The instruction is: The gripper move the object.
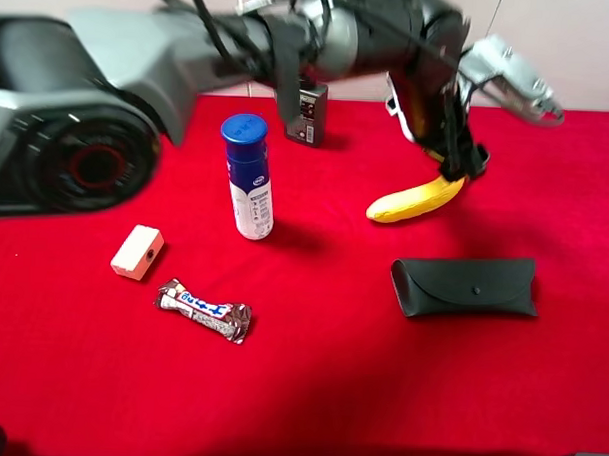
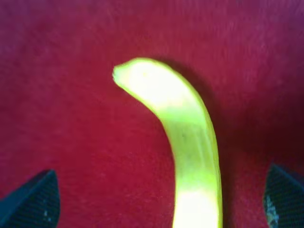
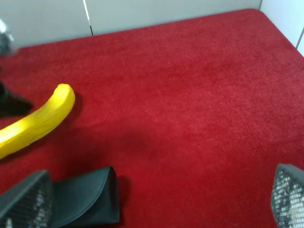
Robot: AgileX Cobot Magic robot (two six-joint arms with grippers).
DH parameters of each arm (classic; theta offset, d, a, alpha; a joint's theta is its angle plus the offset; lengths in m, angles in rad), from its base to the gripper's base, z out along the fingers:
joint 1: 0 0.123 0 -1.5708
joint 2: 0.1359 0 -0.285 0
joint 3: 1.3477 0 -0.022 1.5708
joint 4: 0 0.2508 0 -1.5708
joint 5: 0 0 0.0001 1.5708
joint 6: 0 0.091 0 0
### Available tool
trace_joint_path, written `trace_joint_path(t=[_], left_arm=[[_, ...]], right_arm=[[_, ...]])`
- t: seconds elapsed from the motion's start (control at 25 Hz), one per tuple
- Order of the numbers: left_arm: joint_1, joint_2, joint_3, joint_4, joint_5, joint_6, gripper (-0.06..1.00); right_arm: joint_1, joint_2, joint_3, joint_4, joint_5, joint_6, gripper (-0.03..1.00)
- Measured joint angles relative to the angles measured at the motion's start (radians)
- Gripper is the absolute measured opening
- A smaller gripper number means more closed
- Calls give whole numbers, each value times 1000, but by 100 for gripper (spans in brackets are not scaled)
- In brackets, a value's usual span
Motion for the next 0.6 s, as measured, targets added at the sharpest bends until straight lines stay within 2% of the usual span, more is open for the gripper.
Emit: trace_joint_path(t=[0.2,0.6], left_arm=[[0,-102,-1,1,78,0,84],[0,-315,-1,2,379,0,84]], right_arm=[[0,0,0,0,0,0,69],[0,0,0,0,0,0,69]])
